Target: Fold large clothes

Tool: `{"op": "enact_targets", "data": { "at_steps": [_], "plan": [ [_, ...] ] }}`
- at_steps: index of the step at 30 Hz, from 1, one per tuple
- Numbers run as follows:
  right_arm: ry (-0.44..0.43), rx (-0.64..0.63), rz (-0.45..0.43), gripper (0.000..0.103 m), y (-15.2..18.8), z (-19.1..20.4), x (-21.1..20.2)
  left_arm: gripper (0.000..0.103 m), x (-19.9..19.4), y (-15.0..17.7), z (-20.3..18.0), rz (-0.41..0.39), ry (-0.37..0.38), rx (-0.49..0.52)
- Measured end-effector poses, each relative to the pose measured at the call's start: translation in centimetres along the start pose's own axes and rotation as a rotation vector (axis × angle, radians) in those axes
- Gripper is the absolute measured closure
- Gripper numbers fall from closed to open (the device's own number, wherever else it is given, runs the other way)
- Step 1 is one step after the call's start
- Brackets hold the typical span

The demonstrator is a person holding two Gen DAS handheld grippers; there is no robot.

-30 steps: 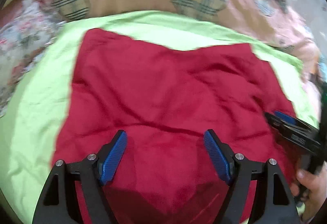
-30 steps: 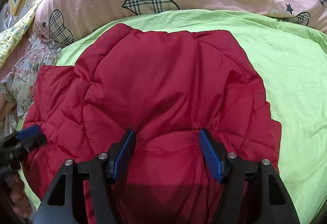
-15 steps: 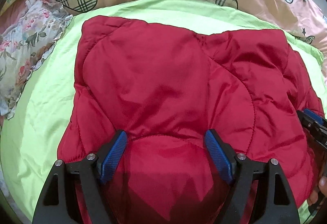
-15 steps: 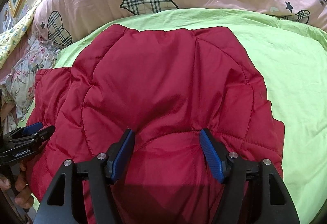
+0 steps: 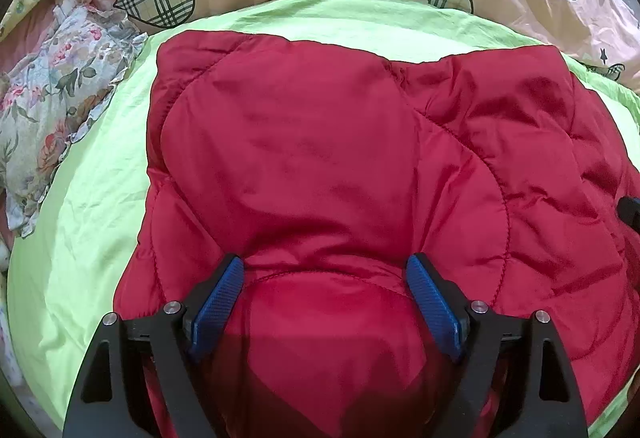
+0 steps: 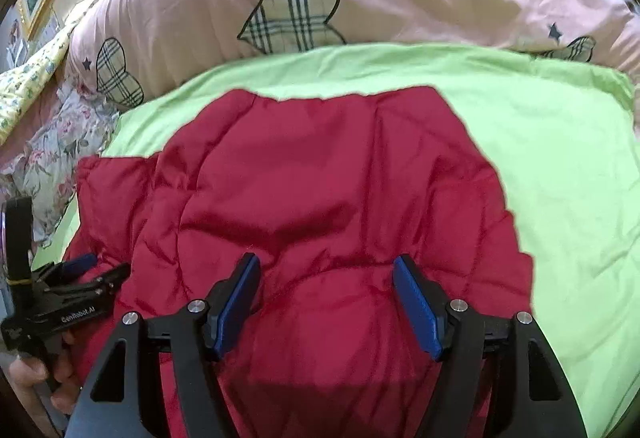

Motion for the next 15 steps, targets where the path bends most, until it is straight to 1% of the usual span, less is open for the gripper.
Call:
{"op": "enact_targets", "data": {
  "at_steps": [2, 4, 15],
  "plan": [
    [0.017, -0.009, 0.032, 0.032, 0.5, -0.5, 1.4, 0.018, -0.1, 0.0, 0.0, -0.002, -0.001, 0.0],
    [0.018, -0.013, 0.033, 0.031, 0.6, -0.6, 2.3, 0.018, 0.0, 0.0, 0.0, -0.002, -0.005, 0.003],
    [0.019, -0.005, 0.028, 0.03, 0.5, -0.6, 2.6, 0.017, -0.6, 0.2, -0.1, 0.001, -0.023, 0.006]
  ]
}}
Point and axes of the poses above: each gripper's, at about its wrist camera, not at the fingertips, and x roughly the way its jaws point, z to its left, y to its underside, the point moved 6 cm from there along x, roughly the way its jaws point, and after that the axes turned 8 degrees about x, right-handed, at the moved point
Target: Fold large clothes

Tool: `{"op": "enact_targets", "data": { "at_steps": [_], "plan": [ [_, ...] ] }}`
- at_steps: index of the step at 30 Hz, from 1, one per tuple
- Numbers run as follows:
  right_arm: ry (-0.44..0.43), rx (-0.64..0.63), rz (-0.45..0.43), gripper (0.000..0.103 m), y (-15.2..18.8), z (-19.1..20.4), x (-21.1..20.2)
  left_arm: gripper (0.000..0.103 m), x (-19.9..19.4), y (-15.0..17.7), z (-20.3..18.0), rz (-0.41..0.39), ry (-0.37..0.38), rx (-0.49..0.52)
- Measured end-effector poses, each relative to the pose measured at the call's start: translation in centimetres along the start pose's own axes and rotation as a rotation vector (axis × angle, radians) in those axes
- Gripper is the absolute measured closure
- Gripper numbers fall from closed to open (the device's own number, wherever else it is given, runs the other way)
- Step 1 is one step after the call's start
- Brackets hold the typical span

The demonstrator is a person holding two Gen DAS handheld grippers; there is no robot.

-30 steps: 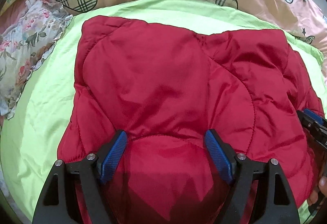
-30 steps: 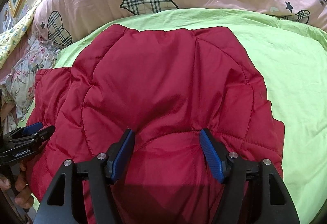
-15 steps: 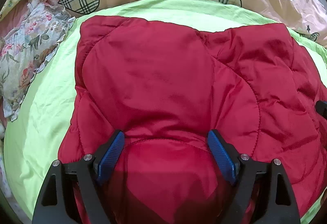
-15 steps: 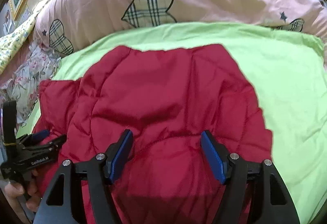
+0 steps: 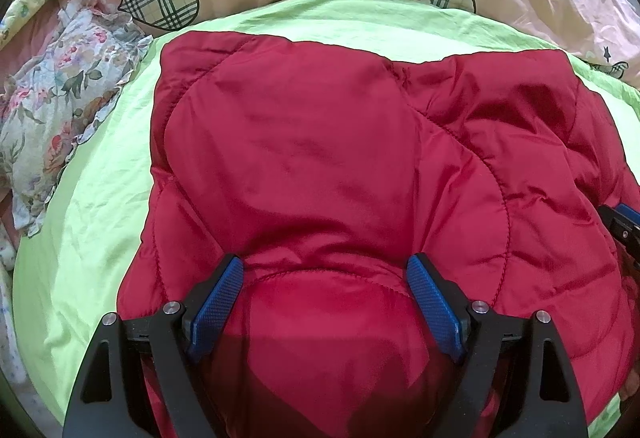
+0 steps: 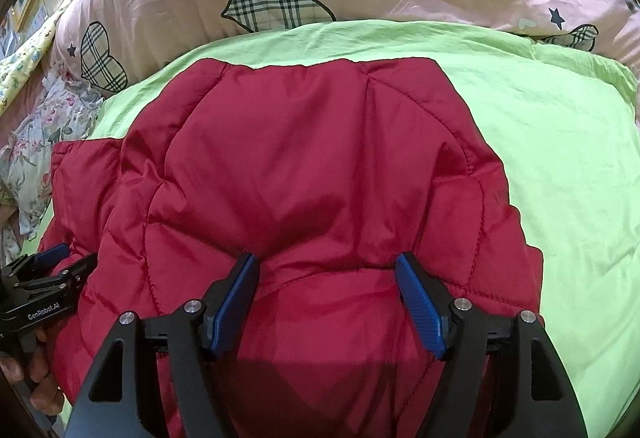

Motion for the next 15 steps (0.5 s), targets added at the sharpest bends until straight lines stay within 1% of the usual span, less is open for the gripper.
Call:
{"op": "enact_targets", "data": {
  "at_steps": [7, 12, 15],
  "plan": [
    [-0.001, -0.004, -0.006, 0.03, 0.2, 0.0, -0.1, 0.018, -1.9, 0.9, 0.1, -0.019, -0.002, -0.02],
    [-0.004, -0.001, -0.007, 0.03, 0.2, 0.0, -0.1, 0.018, -4.4, 2.3, -0.1, -0.046, -0.005, -0.023],
    [-0.003, 0.0, -0.002, 0.03, 0.2, -0.1, -0.2, 0.018, -6.1, 3.3, -0.1, -0.062, 0.012, -0.037]
  ]
}}
Point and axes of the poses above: each gripper's, at about its wrist camera, not at the fingertips, and x roughly the way its jaws point, z to its left, y to its underside, the point moved 6 cm from there along x, roughly the way its jaws point, and after that the axes turned 8 degrees about x, right-handed, at the moved point
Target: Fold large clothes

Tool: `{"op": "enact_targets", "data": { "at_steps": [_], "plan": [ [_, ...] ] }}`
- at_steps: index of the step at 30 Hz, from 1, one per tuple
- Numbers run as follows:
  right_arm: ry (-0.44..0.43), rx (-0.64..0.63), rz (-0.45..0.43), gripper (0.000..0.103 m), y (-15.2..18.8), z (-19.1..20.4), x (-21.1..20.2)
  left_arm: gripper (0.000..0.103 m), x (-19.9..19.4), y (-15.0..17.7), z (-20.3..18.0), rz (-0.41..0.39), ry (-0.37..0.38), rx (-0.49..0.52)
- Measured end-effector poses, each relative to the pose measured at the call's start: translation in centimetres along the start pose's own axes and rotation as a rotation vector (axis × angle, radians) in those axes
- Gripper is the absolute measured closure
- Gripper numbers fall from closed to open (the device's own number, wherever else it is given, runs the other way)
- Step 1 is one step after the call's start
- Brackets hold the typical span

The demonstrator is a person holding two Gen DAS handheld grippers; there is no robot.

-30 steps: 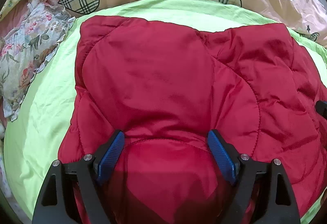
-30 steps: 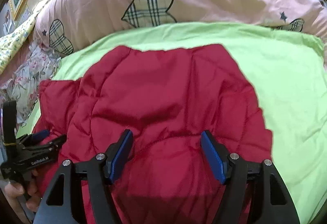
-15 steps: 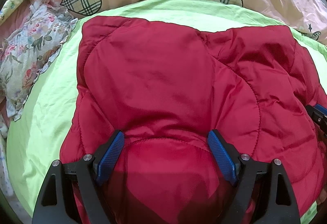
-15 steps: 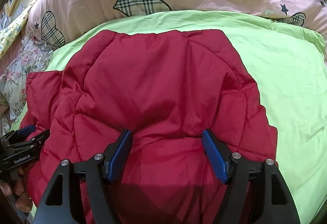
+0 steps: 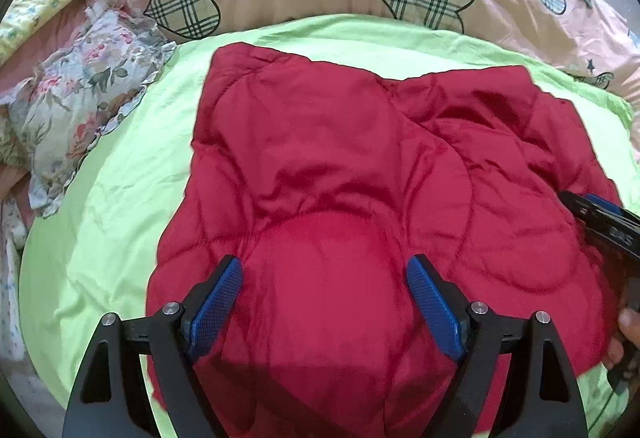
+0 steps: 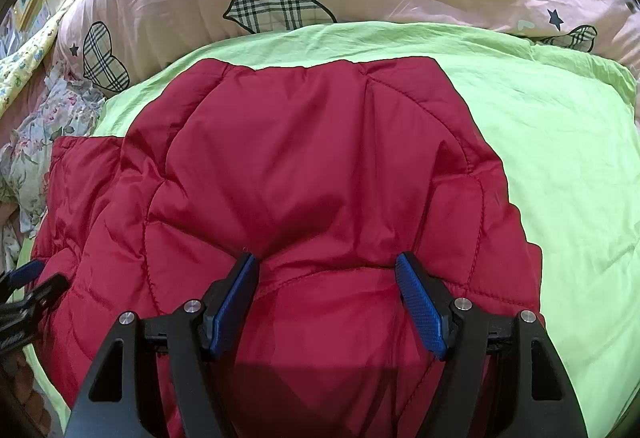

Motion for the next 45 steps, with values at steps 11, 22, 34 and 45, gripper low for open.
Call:
{"op": "enact_targets", "data": {
  "at_steps": [11, 22, 34, 45],
  "plan": [
    [-0.021, 0.033, -0.003, 0.03, 0.6, -0.1, -2.2, 0.017, -2.7, 2.1, 0.4, 0.005, 0.049, -0.01],
    [-0.083, -0.057, -0.015, 0.027, 3.9, 2.6, -7.0, 0.011, -0.6, 2.5, 0.6, 0.041, 0.071, -0.017],
    [0.0, -0.051, 0.035, 0.023, 5.3, 1.9, -3.7, 0.008, 1.3, 1.6, 0.8, 0.05, 0.074, -0.02],
    [-0.01, -0.01, 0.023, 0.023, 6.0, 1.4, -4.4, 0.004, 2.4, 1.2, 0.9, 0.054, 0.066, 0.008]
  ]
}}
Point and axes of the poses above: each gripper's, at about its wrist camera, not at the fingertips, and x roughly the way its jaws point, z to its left, y to its underside, the point moved 6 cm from there along x, roughly the way its jaws point, and after that the axes turned 8 degrees about x, right-handed, at the moved point
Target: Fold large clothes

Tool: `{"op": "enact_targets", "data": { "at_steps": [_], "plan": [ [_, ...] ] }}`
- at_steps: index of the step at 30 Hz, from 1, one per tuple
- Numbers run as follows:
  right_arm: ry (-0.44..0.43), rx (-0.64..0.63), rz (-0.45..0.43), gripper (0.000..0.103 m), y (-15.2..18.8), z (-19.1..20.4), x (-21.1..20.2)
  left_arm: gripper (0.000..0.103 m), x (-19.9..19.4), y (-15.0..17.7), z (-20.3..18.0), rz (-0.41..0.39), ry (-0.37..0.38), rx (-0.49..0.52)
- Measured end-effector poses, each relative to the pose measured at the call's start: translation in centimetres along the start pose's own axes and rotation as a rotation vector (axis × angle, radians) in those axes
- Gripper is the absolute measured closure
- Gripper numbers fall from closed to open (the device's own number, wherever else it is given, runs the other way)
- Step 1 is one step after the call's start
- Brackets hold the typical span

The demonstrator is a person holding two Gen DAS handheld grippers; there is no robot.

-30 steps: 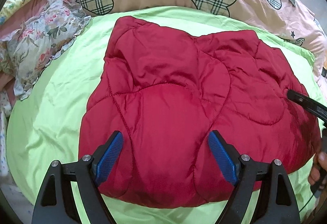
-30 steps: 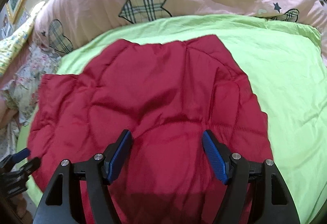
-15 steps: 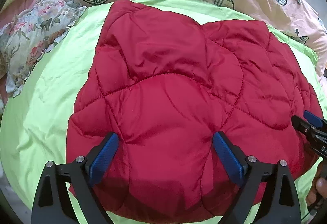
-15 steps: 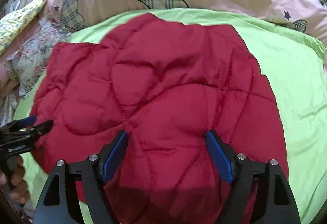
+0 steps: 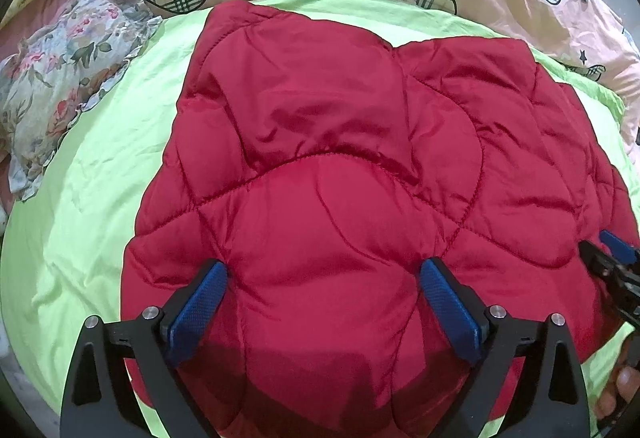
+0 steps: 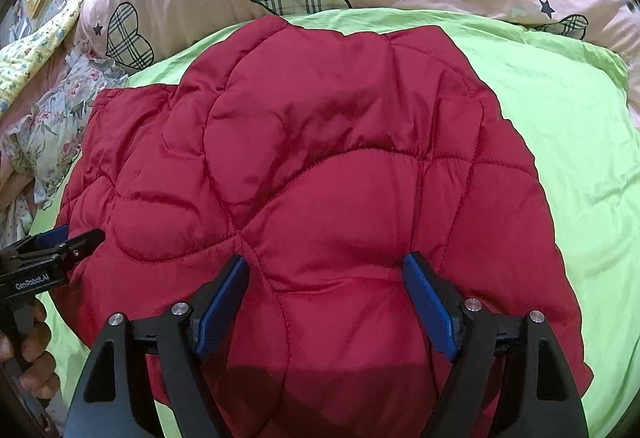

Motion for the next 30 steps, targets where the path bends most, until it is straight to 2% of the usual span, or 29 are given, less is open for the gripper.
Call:
{"op": "enact_targets", "data": {
  "at_steps": [7, 12, 16, 21, 25, 30],
  "plan": [
    [-0.021, -0.024, -0.062, 0.022, -0.3, 1.4, -3.2, 0.004, 0.2, -0.1, -0.1, -0.004, -0.009, 0.003],
    [0.014, -0.043, 0.012, 0.019, 0.5, 1.1, -0.4, 0.004, -0.6, 0.0, -0.3, -0.003, -0.013, 0.001],
    [-0.001, -0.023, 0.018, 0.019, 0.4, 0.5, 0.1, 0.006, -2.1, 0.4, -0.6, -0.015, -0.024, 0.021],
    [0.009, -0.034, 0.007, 0.019, 0.6, 0.5, 0.0, 0.006, -3.5, 1.0, -1.4, -0.026, 0.005, 0.028],
    [0.011, -0.037, 0.005, 0.019, 0.5, 0.8, 0.0, 0.006, -3.2, 1.0, -2.2, -0.022, -0.017, 0.062],
    [0.015, -0.04, 0.009, 0.02, 0.4, 0.9, -0.2, 0.005, -2.6, 1.0, -2.1, -0.014, -0.009, 0.054]
  ]
}}
Point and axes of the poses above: each gripper's, at about its wrist camera, not at the fingertips, and x roughly the way its jaws point, z to its left, y to its underside, the point moved 6 cm from there along x, roughly the way its jaws point, and after that the axes turned 8 degrees about x, right-handed, at the moved point
